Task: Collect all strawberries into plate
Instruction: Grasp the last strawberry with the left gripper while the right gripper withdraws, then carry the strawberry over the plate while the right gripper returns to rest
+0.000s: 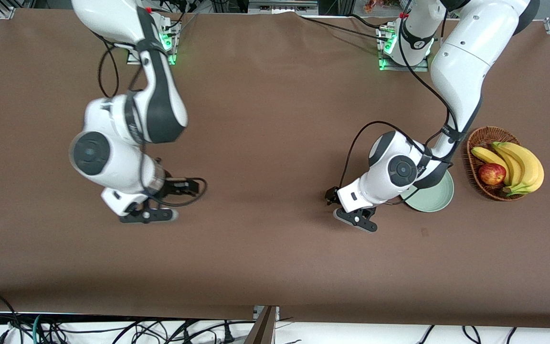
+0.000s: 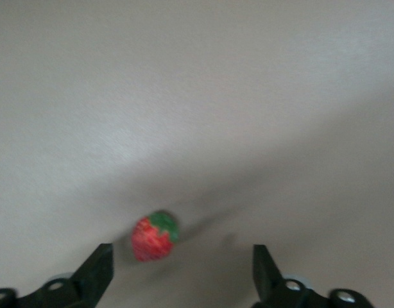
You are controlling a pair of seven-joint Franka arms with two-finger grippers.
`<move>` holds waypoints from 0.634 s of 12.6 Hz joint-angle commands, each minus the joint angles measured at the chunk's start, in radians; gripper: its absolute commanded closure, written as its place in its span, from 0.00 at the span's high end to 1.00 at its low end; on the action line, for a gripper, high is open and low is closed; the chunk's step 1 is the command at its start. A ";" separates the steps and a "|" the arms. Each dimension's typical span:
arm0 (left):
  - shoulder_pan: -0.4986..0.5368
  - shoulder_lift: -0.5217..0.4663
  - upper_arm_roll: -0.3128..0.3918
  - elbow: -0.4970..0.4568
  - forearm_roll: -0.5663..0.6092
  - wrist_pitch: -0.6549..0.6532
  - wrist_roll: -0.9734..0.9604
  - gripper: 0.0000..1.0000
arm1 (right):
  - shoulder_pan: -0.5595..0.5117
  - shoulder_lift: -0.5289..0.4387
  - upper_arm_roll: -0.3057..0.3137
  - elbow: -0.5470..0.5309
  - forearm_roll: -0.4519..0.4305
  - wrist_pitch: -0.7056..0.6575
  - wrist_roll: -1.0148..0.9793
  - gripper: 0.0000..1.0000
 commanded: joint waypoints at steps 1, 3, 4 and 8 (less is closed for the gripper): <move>0.000 0.039 0.010 0.015 0.094 0.032 -0.010 0.87 | 0.017 -0.102 -0.005 -0.028 -0.067 -0.111 -0.020 1.00; 0.000 0.062 0.012 0.017 0.142 0.055 -0.013 0.70 | 0.017 -0.156 -0.005 -0.028 -0.108 -0.168 -0.024 0.99; 0.002 0.064 0.010 0.014 0.134 0.058 -0.026 0.39 | 0.017 -0.170 -0.007 -0.028 -0.114 -0.199 -0.023 0.99; 0.028 0.049 0.007 0.022 0.125 0.046 -0.026 0.00 | 0.002 -0.245 -0.001 -0.033 -0.205 -0.224 -0.029 0.99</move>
